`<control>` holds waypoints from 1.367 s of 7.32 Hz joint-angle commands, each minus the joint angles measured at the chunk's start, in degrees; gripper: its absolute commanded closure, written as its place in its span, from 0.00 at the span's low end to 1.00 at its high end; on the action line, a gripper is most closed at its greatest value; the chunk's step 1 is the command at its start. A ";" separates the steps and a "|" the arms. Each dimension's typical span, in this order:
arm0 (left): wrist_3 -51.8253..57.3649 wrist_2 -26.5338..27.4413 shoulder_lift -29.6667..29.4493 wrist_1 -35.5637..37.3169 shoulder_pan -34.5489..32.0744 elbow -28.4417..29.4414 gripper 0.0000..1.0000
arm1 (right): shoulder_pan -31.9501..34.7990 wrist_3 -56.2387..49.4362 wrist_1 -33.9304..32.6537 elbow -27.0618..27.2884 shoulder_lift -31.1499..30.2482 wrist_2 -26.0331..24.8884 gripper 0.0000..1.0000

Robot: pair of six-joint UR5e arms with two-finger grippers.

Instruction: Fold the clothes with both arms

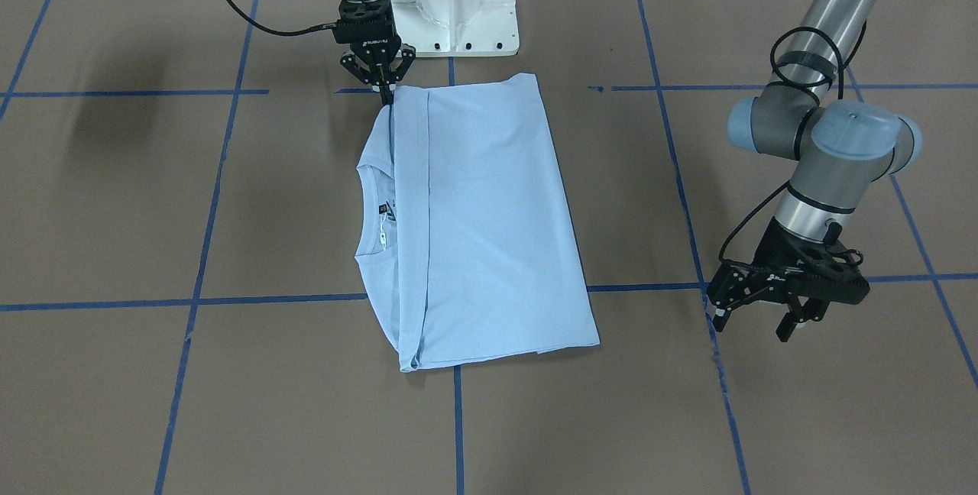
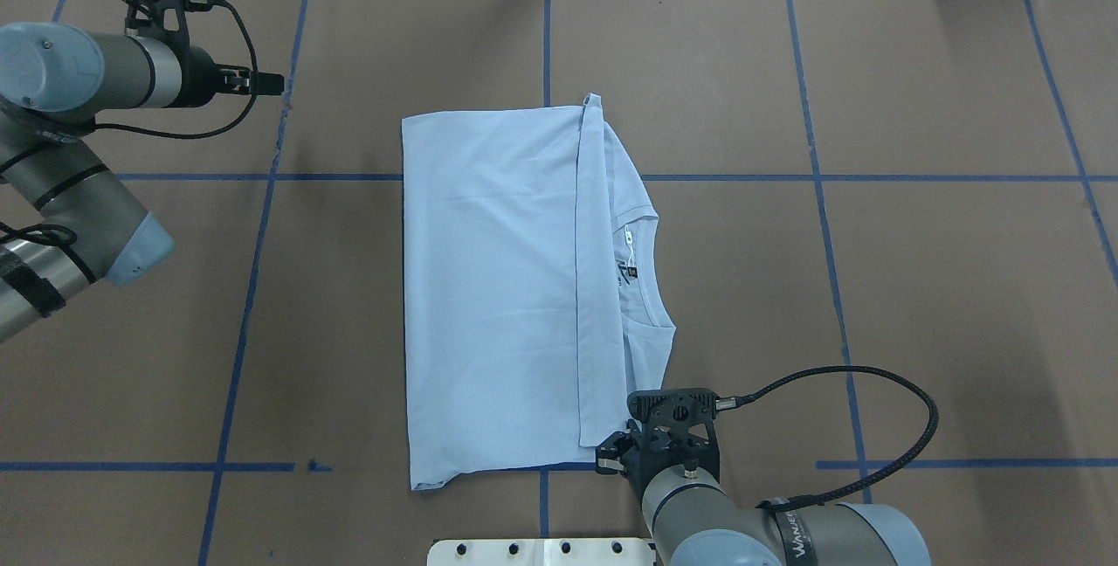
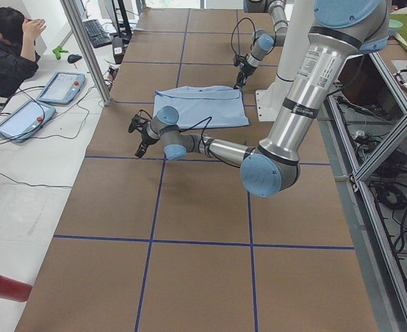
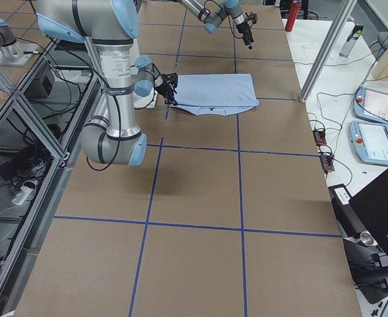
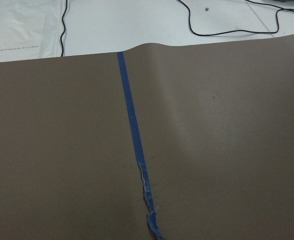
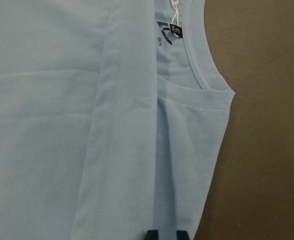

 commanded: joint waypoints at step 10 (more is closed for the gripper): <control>0.09 0.09 0.00 -0.05 0.15 0.25 0.00 | 2.58 -32.64 0.49 -1.35 4.47 3.92 0.21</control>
